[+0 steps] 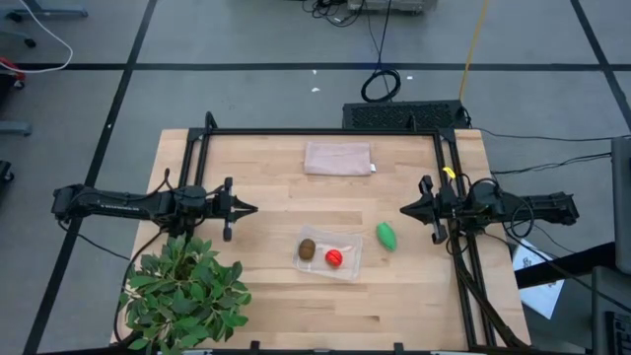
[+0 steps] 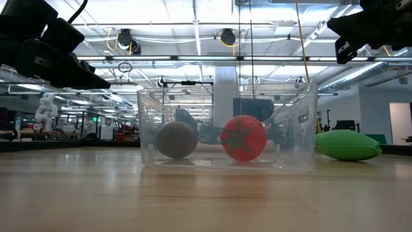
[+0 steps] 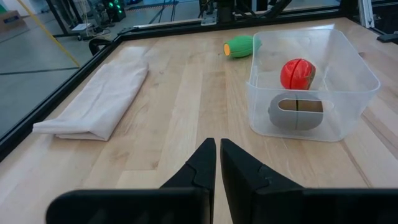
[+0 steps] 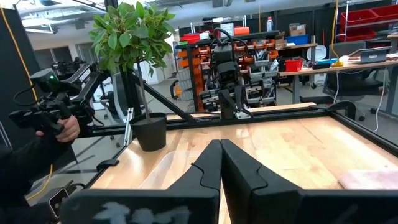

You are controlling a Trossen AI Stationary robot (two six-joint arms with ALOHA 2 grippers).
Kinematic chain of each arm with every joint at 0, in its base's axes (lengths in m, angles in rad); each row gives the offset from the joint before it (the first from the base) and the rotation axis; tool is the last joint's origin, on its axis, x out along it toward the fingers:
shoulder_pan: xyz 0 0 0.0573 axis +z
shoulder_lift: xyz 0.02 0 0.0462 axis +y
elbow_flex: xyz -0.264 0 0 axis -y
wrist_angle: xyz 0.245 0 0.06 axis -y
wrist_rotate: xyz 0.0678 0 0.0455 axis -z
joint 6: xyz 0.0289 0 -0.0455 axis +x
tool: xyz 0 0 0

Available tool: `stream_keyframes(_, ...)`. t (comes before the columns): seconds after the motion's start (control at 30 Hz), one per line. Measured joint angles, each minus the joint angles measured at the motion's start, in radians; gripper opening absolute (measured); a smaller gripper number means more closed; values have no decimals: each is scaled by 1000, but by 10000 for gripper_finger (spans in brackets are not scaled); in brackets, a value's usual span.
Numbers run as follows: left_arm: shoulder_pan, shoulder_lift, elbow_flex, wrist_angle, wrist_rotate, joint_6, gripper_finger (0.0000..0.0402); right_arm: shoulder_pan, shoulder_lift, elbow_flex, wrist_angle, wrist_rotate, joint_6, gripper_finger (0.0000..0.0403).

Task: Pick and placing Produce into tupperware
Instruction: Put the green corn into the transparent bin

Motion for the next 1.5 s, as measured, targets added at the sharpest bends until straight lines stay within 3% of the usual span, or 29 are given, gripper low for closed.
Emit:
stream_keyframes(0.57, 0, 0, 0, 0, 0, 2, 28, 0, 17, 0, -8, 0, 0, 3)
stream_keyframes(1.13, 0, 0, 0, 0, 0, 7, 28, 0, 32, 0, -8, 2, 26, 97)
stream_keyframes(1.5, 0, 0, 0, 0, 0, 8, 28, 0, 36, 0, -7, 22, 48, 129)
